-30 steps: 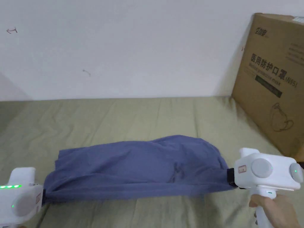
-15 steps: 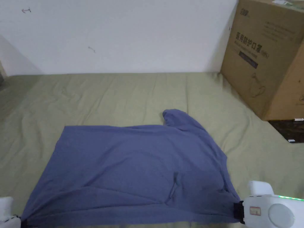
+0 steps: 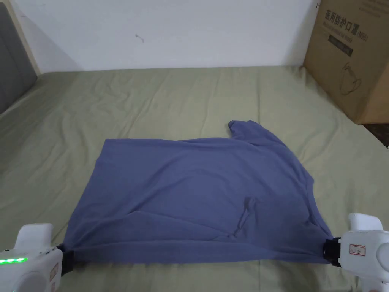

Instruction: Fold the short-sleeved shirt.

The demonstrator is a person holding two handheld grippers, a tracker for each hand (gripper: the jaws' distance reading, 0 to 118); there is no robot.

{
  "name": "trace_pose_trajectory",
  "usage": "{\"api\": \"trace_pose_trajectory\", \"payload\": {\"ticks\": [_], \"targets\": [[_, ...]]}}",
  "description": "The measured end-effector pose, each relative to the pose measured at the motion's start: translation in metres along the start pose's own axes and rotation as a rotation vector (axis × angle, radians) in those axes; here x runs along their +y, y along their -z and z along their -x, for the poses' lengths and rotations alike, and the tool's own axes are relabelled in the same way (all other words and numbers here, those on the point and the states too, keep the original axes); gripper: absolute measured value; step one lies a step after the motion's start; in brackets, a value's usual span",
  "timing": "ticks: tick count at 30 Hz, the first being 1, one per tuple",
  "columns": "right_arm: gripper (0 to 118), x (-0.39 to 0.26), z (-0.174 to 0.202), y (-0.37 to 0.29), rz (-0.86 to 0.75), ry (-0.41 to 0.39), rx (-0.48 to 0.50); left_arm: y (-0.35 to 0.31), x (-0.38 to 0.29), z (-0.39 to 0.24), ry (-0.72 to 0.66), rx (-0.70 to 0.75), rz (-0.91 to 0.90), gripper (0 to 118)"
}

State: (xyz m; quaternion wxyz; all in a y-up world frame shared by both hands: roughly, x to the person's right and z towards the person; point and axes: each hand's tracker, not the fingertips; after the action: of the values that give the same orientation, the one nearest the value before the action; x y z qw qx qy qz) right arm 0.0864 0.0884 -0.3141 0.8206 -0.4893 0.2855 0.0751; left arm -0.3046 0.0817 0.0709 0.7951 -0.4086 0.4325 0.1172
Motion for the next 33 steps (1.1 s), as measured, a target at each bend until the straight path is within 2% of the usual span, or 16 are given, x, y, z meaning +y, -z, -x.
{"api": "trace_pose_trajectory", "payload": {"ticks": [1,3,8,9,10,11,12,13,21,22,24,25,26,29,31,33], "targets": [[20,0.0,0.0,0.0,0.006,-0.004,0.0,0.0,0.0,0.001,-0.014,-0.01,0.009,75],[54,0.0,0.006,-0.004,0.023,-0.054,-0.057,-0.003,-0.002,0.004,-0.059,-0.035,0.014,100],[58,-0.004,0.009,-0.021,-0.011,-0.111,-0.081,-0.028,-0.008,0.008,-0.066,-0.076,-0.028,98],[55,-0.005,0.009,-0.025,-0.021,-0.113,-0.066,-0.033,-0.01,0.01,-0.066,-0.096,-0.035,95],[45,-0.005,0.009,-0.03,-0.033,-0.119,-0.05,-0.038,-0.015,0.011,-0.078,-0.145,-0.046,76],[18,-0.008,0.012,-0.035,-0.047,-0.137,-0.043,-0.043,-0.021,0.014,-0.102,-0.176,-0.054,48],[6,-0.011,0.015,-0.038,-0.07,-0.164,-0.055,-0.045,-0.027,0.015,-0.125,-0.205,-0.058,15],[3,-0.014,0.019,-0.038,-0.07,-0.17,-0.069,-0.045,-0.033,0.017,-0.142,-0.215,-0.03,0],[0,-0.017,0.02,-0.026,-0.031,-0.12,0.002,-0.036,-0.04,0.02,-0.161,-0.155,0.001,1],[0,-0.015,0.019,-0.024,-0.026,-0.122,0.007,-0.035,-0.037,0.021,-0.171,-0.161,-0.006,20],[0,-0.015,0.022,-0.023,-0.02,-0.125,0.009,-0.026,-0.027,0.025,-0.163,-0.144,-0.003,83],[0,-0.014,0.023,-0.023,-0.017,-0.133,0.006,-0.02,-0.025,0.026,-0.159,-0.133,-0.009,103],[0,-0.014,0.024,-0.022,-0.017,-0.137,0.004,-0.015,-0.022,0.027,-0.156,-0.132,-0.012,102],[0,-0.015,0.024,-0.02,-0.012,-0.131,0.006,0.008,-0.02,0.031,-0.197,-0.204,0.046,70],[0,-0.015,0.02,-0.016,0.0,-0.107,0.011,0.026,-0.026,0.029,-0.203,-0.228,0.145,0],[0,-0.017,0.017,-0.015,-0.002,-0.067,0.007,0.03,-0.034,0.026,-0.165,-0.199,0.139,0]]}}
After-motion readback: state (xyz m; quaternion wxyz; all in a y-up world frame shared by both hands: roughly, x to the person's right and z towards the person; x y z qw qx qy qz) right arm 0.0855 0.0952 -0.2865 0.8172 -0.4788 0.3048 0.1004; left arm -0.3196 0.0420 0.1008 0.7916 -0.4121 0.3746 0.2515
